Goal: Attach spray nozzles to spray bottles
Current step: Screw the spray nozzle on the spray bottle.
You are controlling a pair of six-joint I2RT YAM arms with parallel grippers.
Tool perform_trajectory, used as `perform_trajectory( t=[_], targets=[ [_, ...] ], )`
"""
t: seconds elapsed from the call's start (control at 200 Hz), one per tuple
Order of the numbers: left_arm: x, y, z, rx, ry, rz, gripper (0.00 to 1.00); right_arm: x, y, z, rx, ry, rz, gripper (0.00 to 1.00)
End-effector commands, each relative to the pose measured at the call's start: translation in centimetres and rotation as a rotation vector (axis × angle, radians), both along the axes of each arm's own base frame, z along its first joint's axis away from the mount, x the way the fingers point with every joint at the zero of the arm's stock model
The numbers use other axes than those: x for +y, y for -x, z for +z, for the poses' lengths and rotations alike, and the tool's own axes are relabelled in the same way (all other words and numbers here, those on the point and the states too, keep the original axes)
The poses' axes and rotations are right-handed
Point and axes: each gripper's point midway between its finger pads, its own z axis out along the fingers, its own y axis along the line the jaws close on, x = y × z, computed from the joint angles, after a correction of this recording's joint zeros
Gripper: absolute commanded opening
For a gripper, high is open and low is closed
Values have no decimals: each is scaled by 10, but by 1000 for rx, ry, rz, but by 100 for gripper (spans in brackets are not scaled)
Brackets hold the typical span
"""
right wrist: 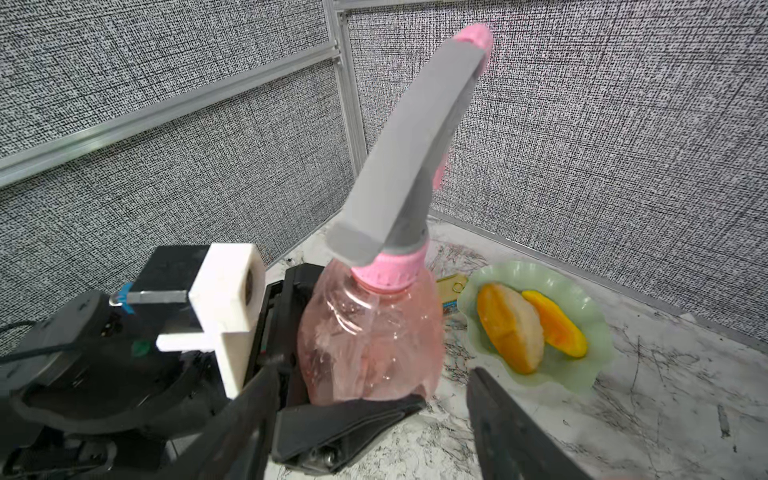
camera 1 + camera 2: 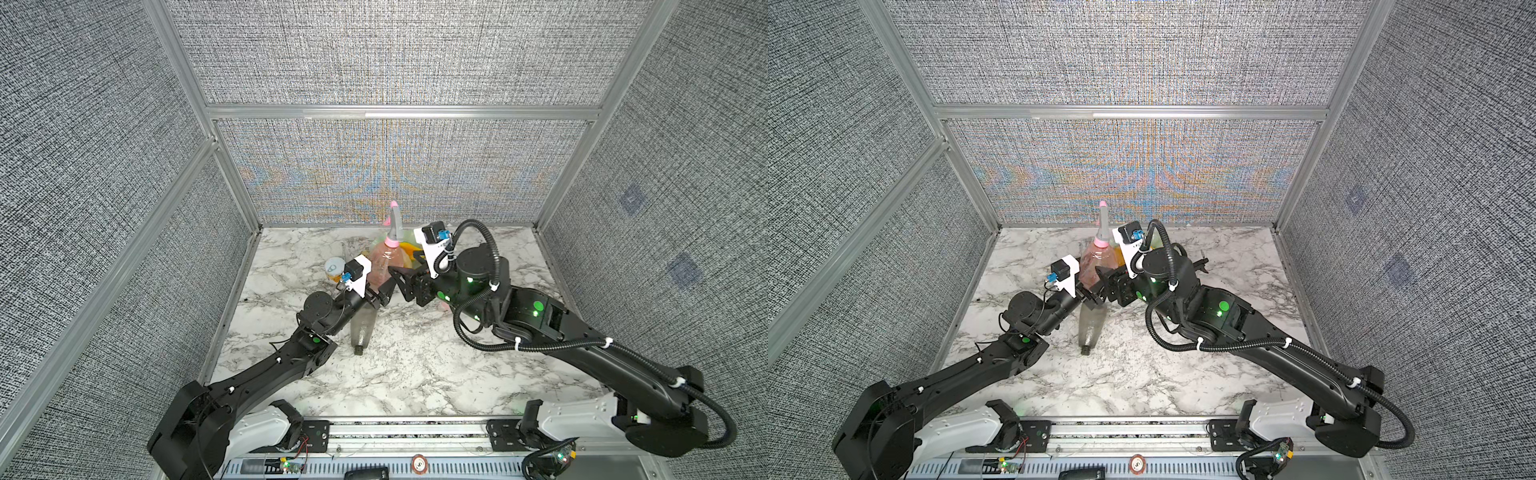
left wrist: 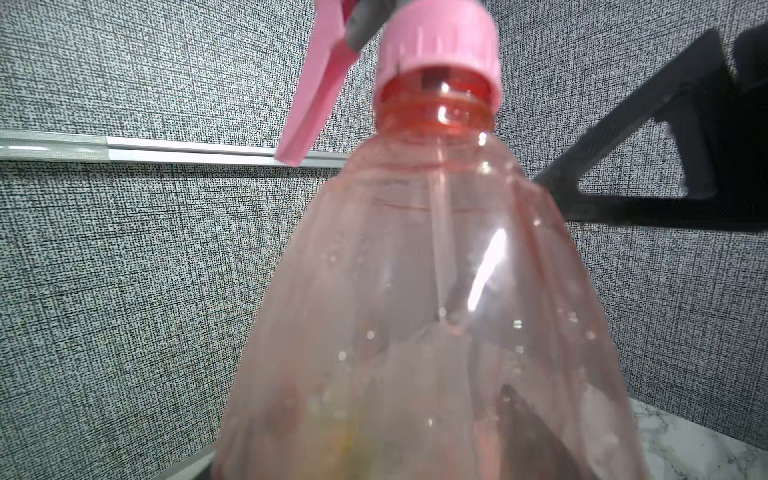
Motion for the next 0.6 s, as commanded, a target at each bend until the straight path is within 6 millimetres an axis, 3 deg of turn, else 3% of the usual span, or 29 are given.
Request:
perform_trajectory(
  t=[0.0,0.07,0.26,0.475,0.595],
  targets=[
    [1,6,13,-34,37,-21,66,-6,6,-3,6,1,51,73],
    [1,7,14,-33,45,-27,66,-9,4,8,12,-45,85,72],
    [1,8,15,-33,46,-29,66,6,3,33,-2,-115,240,64],
    [1,14,20,-40,58,-56,66,9,-12,45,4,-220,360,54],
    [-1,15,21,-37,62,-74,66,16,-8,49,-5,-242,433,50]
  ],
)
